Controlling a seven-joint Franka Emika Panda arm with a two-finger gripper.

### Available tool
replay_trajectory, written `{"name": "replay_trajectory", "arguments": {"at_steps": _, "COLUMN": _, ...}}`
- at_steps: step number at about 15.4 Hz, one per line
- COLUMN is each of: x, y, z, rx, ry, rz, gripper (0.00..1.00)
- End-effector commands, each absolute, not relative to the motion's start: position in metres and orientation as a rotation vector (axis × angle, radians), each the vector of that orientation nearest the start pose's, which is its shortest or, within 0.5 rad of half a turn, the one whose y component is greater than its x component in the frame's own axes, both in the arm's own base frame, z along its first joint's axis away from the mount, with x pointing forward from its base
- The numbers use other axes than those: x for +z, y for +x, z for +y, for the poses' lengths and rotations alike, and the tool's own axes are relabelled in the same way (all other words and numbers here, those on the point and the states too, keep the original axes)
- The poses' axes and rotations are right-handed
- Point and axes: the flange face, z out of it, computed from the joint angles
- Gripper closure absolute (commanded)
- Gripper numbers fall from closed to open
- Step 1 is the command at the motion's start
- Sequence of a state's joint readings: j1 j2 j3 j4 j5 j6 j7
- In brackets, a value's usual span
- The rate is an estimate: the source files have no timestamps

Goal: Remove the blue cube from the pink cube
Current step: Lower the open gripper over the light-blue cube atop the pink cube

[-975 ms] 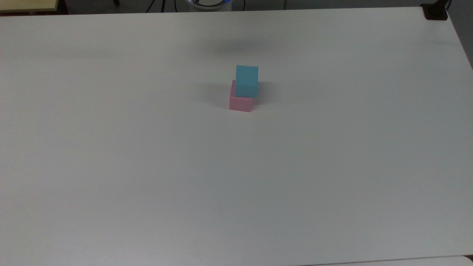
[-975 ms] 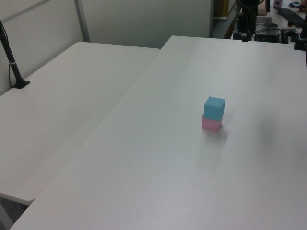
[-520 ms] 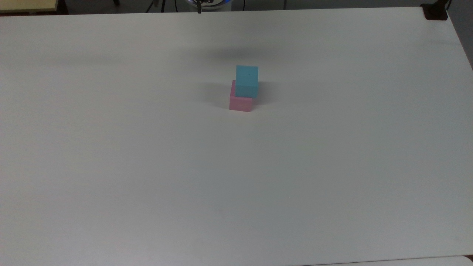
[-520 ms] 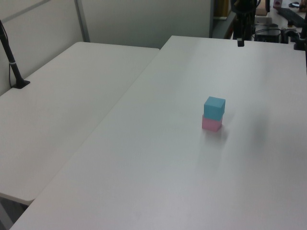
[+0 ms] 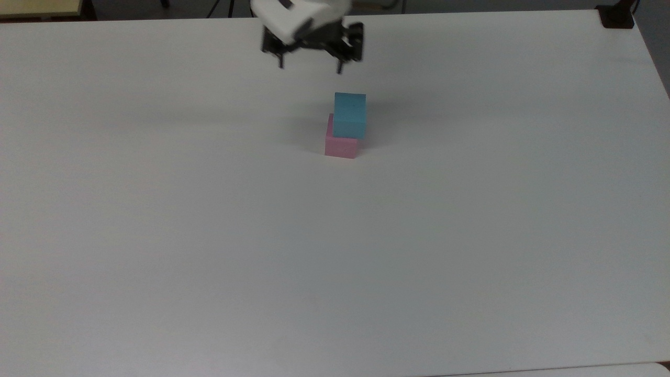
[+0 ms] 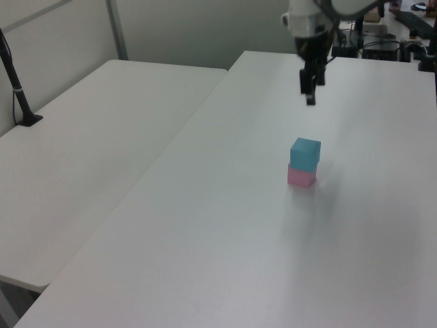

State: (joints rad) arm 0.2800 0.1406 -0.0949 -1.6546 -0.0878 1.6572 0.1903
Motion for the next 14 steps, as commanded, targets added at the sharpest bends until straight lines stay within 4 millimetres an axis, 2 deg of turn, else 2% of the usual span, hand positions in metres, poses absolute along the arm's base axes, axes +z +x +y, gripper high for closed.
{"name": "replay_trajectory", "arguments": {"at_steps": 1, "x": 0.47, "y": 0.595, "z": 0.156, "rx": 0.19, "ry": -3.281, "rz": -0.044, "gripper": 0.0}}
{"name": "replay_trajectory", "arguments": {"at_steps": 3, "x": 0.453, "y": 0.595, "z": 0.17, "rx": 0.214, "ry": -3.291, "rz": -0.015, "gripper": 0.0}}
{"name": "replay_trajectory", "arguments": {"at_steps": 8, "x": 0.413, "y": 0.588, "z": 0.175, "rx": 0.271, "ry": -3.3, "rz": -0.047, "gripper": 0.0}}
{"name": "replay_trajectory", "arguments": {"at_steps": 11, "x": 0.402, "y": 0.587, "z": 0.175, "rx": 0.302, "ry": -3.305, "rz": -0.049, "gripper": 0.0}}
{"name": "replay_trajectory", "arguments": {"at_steps": 12, "x": 0.399, "y": 0.586, "z": 0.175, "rx": 0.311, "ry": -3.307, "rz": -0.053, "gripper": 0.05}}
{"name": "replay_trajectory", "arguments": {"at_steps": 13, "x": 0.396, "y": 0.585, "z": 0.176, "rx": 0.315, "ry": -3.31, "rz": -0.058, "gripper": 0.15}}
{"name": "replay_trajectory", "arguments": {"at_steps": 14, "x": 0.394, "y": 0.584, "z": 0.18, "rx": 0.322, "ry": -3.311, "rz": -0.073, "gripper": 0.31}}
